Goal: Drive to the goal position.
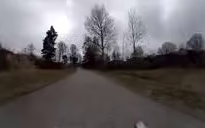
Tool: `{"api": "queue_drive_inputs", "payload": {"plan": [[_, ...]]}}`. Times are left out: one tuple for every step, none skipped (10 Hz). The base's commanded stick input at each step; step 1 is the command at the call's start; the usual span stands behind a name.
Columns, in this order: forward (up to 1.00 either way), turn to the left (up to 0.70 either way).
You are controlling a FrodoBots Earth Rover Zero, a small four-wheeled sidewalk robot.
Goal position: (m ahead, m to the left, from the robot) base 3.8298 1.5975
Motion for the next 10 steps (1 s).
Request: {"api": "queue_drive_inputs", "payload": {"plan": [[0.70,-0.17],[0.70,-0.09],[0.70,-0.02],[0.70,0.06],[0.70,0.14],[0.70,0.21],[0.70,0.29],[0.70,0.35],[0.70,0.35],[0.70,0.35]]}}
